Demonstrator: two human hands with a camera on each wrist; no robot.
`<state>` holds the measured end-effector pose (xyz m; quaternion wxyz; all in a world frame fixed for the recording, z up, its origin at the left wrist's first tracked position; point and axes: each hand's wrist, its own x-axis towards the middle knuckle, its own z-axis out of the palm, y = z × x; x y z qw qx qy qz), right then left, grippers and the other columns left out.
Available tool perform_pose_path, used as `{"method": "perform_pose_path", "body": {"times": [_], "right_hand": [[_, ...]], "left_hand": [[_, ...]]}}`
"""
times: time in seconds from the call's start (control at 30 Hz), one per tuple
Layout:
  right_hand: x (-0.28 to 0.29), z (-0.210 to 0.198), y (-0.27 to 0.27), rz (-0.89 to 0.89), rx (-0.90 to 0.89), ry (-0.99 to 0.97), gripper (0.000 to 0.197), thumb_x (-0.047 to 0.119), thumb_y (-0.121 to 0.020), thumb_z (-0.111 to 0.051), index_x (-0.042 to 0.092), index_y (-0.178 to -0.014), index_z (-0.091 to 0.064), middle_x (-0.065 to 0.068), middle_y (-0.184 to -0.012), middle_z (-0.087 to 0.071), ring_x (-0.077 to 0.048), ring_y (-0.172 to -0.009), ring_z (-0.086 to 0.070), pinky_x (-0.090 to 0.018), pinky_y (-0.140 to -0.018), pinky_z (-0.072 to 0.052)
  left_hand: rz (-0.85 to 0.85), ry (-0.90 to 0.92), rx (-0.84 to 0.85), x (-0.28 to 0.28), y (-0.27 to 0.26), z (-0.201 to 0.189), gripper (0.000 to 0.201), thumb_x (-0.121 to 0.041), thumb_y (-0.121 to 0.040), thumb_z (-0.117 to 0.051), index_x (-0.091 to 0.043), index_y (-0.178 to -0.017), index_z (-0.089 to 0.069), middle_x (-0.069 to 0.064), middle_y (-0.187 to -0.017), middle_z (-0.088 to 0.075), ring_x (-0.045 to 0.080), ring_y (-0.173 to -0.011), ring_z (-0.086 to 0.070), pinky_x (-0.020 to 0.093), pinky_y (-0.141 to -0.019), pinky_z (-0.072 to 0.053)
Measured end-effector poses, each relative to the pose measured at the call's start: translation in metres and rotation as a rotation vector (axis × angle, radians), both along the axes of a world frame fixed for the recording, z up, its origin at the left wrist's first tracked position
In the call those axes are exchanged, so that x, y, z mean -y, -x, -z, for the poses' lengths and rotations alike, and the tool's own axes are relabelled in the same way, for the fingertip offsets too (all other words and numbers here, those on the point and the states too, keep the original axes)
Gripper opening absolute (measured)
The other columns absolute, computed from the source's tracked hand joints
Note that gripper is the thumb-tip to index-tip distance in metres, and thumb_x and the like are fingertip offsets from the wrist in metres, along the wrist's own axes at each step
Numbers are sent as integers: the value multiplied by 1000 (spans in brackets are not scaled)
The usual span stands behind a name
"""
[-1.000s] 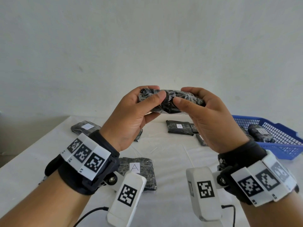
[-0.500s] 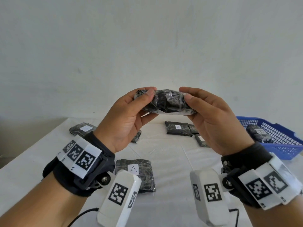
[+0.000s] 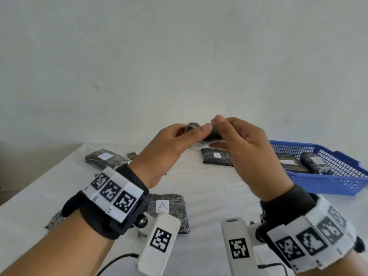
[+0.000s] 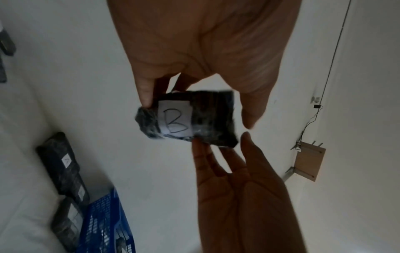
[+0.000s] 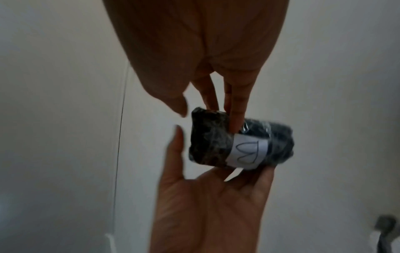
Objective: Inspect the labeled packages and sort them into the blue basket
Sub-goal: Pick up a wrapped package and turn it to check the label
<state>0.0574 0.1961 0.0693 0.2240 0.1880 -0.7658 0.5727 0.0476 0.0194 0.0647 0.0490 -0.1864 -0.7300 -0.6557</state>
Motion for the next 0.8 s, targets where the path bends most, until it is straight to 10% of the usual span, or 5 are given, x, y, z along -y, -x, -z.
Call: {"method": "perform_pose_path", "body": {"times": [0.1,0.27,0.5,0.8], "right_hand": [[2,-1,-1,-15,-5,6,21,29,-105,-61,15,-110,-75,-7,-106,-78,-17,-97,-77,-41,-91,-63],[-10,-3,-1,-266,251,70,49,57,-83,-64,23,-116,-76,8,-116,-78,-8,-114,-70,-36,-104,-50],[-14,0,7,-320,259,151,65,54,-68,-67,5,-110,-77,-16,-116,-78,-28,-117,-72,-49,-107,-56],[-18,-5,9,-330,273,113,71,51,-64,-67,-1,-114,-73,-20,-120,-75,-28,-120,-70,-46,-108,-55]], "left_hand": [[-15,-42,-3,-2,3,1,68,-68,-76,-65,-16,-119,-75,7,-122,-75,20,-121,-67,47,-115,-45],[17,-122,-41,-4,-2,0,66,-64,-74,-66,-13,-114,-76,8,-119,-76,19,-119,-69,42,-111,-50],[167,-194,31,-3,-2,-1,38,-55,-70,-64,-31,-95,-79,0,-111,-71,14,-114,-64,39,-112,-45],[71,-169,-41,-9,-1,0,68,-52,-69,-65,0,-112,-68,8,-109,-71,16,-107,-66,43,-110,-49]]}}
